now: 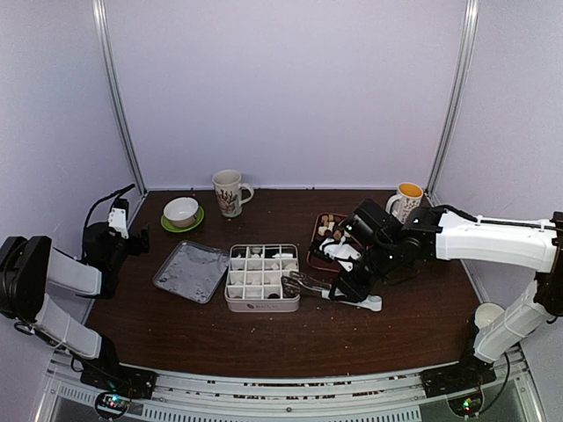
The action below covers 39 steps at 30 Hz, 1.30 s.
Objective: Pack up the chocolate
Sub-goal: Place the fake chocolate in the empty pocket of the box, then pick up the fake chocolate from the plate.
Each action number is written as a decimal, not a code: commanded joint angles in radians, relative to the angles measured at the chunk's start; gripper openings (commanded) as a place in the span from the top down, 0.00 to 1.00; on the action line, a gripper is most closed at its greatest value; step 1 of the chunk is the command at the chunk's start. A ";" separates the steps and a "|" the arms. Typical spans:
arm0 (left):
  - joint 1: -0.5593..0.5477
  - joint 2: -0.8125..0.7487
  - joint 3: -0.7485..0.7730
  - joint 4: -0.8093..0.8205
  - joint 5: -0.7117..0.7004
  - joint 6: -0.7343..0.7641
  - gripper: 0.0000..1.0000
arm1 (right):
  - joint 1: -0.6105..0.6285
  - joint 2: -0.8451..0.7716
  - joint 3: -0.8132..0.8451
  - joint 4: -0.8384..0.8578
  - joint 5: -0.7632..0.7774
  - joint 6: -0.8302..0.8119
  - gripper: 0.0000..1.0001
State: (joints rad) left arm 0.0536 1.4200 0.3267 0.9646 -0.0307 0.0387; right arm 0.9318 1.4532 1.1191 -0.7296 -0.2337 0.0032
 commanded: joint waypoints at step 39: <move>0.007 0.005 0.015 0.026 -0.006 -0.008 0.02 | -0.092 -0.155 -0.058 0.140 0.275 0.114 0.64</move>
State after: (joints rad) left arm 0.0536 1.4200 0.3267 0.9646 -0.0307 0.0387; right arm 0.8665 1.3296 1.0691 -0.6155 -0.0025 0.0933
